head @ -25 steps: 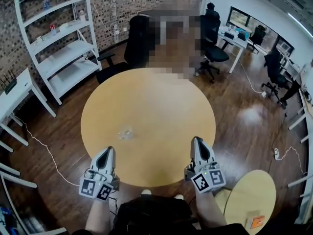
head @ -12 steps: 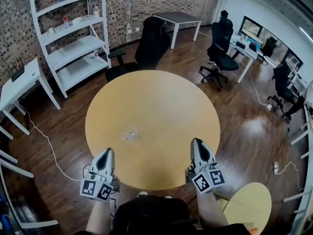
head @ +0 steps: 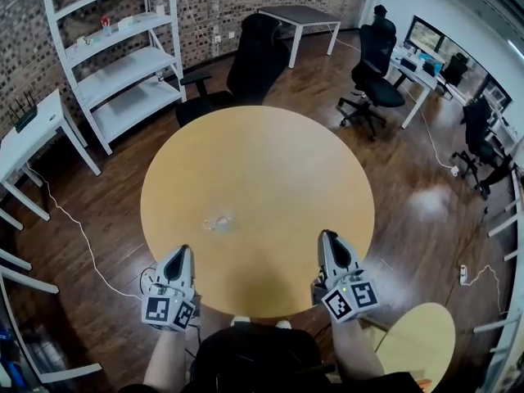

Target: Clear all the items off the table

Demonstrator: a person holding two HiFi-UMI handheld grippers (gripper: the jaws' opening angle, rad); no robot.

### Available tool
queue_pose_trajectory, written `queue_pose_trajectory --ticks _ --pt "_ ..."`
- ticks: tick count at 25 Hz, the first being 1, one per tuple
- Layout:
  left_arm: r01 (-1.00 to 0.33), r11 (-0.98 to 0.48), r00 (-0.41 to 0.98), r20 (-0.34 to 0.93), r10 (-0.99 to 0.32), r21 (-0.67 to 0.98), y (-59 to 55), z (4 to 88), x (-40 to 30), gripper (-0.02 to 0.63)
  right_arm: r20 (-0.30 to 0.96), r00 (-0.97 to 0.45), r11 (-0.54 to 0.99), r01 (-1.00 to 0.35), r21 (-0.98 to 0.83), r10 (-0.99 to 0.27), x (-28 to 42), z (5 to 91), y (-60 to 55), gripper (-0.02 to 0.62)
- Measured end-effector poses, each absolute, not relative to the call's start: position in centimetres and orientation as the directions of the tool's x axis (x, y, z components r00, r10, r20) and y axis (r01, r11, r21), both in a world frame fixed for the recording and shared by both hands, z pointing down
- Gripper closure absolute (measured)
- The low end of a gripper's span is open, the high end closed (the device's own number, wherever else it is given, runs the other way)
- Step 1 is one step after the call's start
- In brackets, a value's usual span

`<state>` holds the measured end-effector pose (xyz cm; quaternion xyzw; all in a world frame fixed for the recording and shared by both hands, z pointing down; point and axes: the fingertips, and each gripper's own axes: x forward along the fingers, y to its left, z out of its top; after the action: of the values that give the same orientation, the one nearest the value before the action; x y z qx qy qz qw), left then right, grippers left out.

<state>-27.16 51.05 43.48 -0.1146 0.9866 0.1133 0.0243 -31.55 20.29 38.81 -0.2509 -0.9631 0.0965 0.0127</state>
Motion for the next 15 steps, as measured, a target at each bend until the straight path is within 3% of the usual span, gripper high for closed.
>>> queue_pose_trajectory --ticks 1,5,10,13,15 --pt "-0.233 0.950 -0.972 -0.062 -0.225 0.207 50.9 43.8 -27.5 0.606 -0.015 -0.876 0.858 0.476 -0.195 0.482 -31.7 39.1 20.2 0.591" --pt "-0.227 0.957 -0.973 0.010 -0.232 0.181 50.6 45.8 -28.8 0.472 0.033 -0.887 0.869 0.443 -0.219 0.460 -31.7 40.4 19.8 0.591" --pt "-0.203 0.971 -0.973 0.082 -0.214 0.124 51.6 48.8 -32.4 0.472 0.093 -0.884 0.874 0.429 -0.227 0.458 -32.7 42.1 20.4 0.591" --pt "-0.178 0.980 -0.971 0.148 -0.190 0.090 52.1 52.3 -35.2 0.413 0.131 -0.880 0.874 0.419 -0.245 0.458 -33.3 43.4 20.2 0.591" --pt "-0.152 0.984 -0.966 0.198 -0.167 0.089 51.9 54.6 -36.0 0.411 0.178 -0.876 0.881 0.400 -0.252 0.448 -32.8 44.3 19.4 0.591"
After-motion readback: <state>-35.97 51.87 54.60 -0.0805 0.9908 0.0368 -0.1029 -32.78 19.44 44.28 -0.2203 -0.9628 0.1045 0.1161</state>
